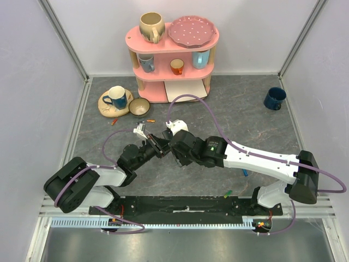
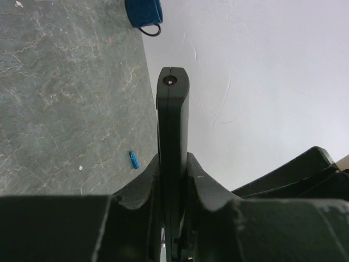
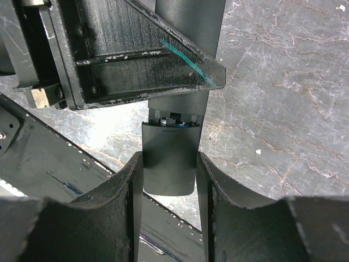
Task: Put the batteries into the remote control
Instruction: Load the battery cover into the remote control.
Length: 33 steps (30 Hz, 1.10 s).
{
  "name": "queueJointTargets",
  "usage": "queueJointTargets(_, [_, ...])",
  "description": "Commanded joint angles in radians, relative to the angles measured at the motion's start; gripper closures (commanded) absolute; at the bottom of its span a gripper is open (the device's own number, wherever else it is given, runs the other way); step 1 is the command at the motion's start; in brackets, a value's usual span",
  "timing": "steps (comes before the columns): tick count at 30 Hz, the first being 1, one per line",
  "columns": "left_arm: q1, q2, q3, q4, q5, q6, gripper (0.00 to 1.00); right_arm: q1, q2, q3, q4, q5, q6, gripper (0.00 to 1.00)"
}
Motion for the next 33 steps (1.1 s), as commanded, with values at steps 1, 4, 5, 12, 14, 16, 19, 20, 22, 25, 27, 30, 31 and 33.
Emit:
queueJointTargets(1, [-0.005,-0.033,-0.004,0.038,-0.036,-0.009,0.98,0.006,-0.026,-0.006,0.024,0.021,0.022,0.87])
queueJointTargets(4, [-0.005,-0.033,-0.006,0.037,-0.036,-0.008,0.98,0.008,-0.029,-0.006,0.020,0.024,0.023,0.87])
queueJointTargets(5, [-0.005,-0.031,-0.006,0.038,-0.038,-0.009,0.98,0.006,-0.030,-0.009,0.020,0.023,0.023,0.87])
queueJointTargets(12, [-0.005,-0.036,-0.001,0.043,-0.030,-0.015,0.98,0.008,-0.021,-0.020,0.021,0.018,0.022,0.87])
queueJointTargets(14, [-0.005,-0.038,-0.001,0.049,-0.027,-0.018,0.98,0.006,-0.019,-0.025,0.023,0.019,0.023,0.87])
queueJointTargets(16, [-0.005,-0.044,-0.003,0.054,-0.022,-0.021,0.98,0.006,-0.019,-0.026,0.023,0.024,0.023,0.87])
queueJointTargets(19, [-0.006,-0.051,-0.001,0.060,-0.015,-0.025,0.98,0.006,-0.018,-0.031,0.024,0.029,0.022,0.87])
queueJointTargets(20, [-0.006,-0.051,-0.001,0.061,-0.012,-0.026,0.98,0.005,-0.018,-0.031,0.024,0.027,0.022,0.87])
queueJointTargets(22, [-0.006,-0.053,0.000,0.066,-0.004,-0.028,0.98,0.006,-0.018,-0.029,0.026,0.027,0.022,0.88])
queueJointTargets(25, [-0.006,-0.051,0.000,0.090,0.008,-0.032,0.98,0.006,-0.016,-0.032,0.029,0.021,0.023,0.88])
queueJointTargets(27, [-0.008,-0.048,-0.001,0.104,0.014,-0.038,0.98,0.005,-0.015,-0.032,0.029,0.016,0.023,0.87])
queueJointTargets(30, [-0.009,-0.051,0.002,0.118,0.015,-0.043,0.98,0.005,-0.009,-0.031,0.031,0.012,0.023,0.87])
queueJointTargets(31, [-0.009,-0.053,0.002,0.120,0.015,-0.044,0.98,0.005,-0.007,-0.034,0.029,0.012,0.022,0.87])
queueJointTargets(33, [-0.011,-0.059,0.003,0.118,0.015,-0.046,0.98,0.005,-0.004,-0.034,0.028,0.009,0.025,0.87])
